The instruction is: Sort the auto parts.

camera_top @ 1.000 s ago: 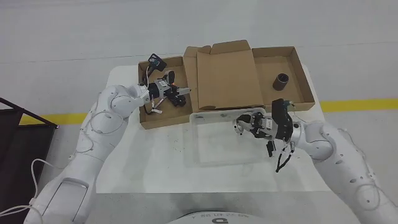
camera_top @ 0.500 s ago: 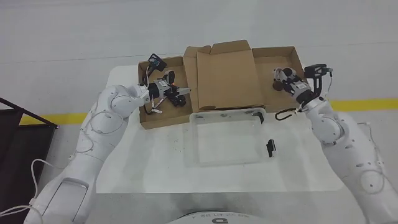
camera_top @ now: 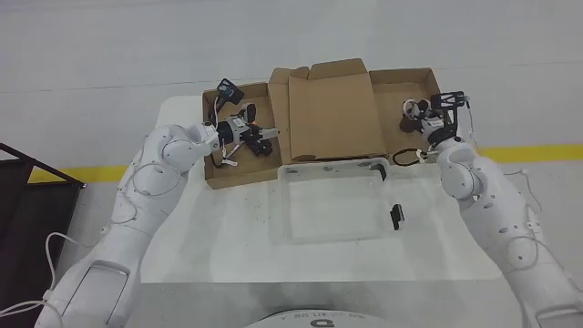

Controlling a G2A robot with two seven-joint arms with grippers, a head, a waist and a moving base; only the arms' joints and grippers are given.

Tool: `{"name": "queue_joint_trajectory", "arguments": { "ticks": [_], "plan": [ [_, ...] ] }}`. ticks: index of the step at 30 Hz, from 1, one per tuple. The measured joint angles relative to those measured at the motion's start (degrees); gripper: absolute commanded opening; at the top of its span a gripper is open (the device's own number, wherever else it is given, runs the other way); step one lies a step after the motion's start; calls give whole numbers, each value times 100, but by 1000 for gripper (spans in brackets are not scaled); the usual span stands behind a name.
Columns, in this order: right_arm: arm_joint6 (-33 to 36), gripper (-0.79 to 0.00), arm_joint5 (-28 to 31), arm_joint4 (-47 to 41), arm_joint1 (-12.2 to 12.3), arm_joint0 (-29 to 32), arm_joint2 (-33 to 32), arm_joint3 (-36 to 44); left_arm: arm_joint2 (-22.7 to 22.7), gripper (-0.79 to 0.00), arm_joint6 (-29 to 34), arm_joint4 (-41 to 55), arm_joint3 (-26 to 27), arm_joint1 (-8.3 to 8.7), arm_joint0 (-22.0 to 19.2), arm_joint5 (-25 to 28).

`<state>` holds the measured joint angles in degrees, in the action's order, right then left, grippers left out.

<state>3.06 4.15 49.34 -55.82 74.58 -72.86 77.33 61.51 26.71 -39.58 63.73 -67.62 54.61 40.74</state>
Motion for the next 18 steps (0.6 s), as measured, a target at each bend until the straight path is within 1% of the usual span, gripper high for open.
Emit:
{"name": "queue_joint_trajectory", "arguments": {
  "ticks": [3, 6, 9, 14, 17, 18],
  "plan": [
    [4, -600, -18, 61, -28, -9, 36, 5, 0, 0, 0, 0, 0, 0, 0, 0],
    [11, -539, -28, 79, -54, -27, 53, -20, 0, 0, 0, 0, 0, 0, 0, 0],
    [18, -505, -3, 95, -76, -38, 56, -45, 0, 0, 0, 0, 0, 0, 0, 0],
    [11, -477, 38, 136, -103, -40, 31, -72, 0, 0, 0, 0, 0, 0, 0, 0],
    [-40, -474, 303, -42, -113, -13, -40, -50, 0, 0, 0, 0, 0, 0, 0, 0],
    [-80, -468, 492, -176, -112, 9, -99, -31, 0, 0, 0, 0, 0, 0, 0, 0]
  ]
}}
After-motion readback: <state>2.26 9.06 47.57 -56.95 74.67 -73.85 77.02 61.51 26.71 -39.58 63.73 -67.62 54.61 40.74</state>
